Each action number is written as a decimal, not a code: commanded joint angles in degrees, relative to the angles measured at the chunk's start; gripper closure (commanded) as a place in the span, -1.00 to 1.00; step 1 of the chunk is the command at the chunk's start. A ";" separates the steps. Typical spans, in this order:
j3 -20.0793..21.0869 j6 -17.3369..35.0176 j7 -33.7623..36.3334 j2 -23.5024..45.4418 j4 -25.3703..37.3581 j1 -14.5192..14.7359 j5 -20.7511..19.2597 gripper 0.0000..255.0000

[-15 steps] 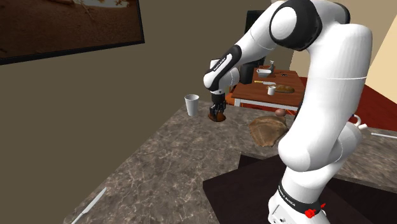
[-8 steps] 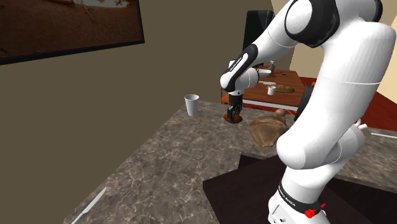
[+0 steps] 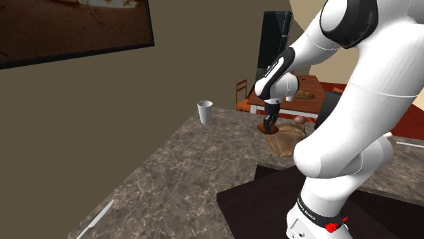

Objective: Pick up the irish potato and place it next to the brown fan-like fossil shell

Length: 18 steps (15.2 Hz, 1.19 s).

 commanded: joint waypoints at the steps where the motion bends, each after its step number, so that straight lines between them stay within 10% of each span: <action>1: -1.81 0.02 -2.92 -1.62 -1.46 -1.68 -0.82 1.00; 18: -17.25 3.65 -27.69 -0.17 -1.76 -14.00 -4.30 1.00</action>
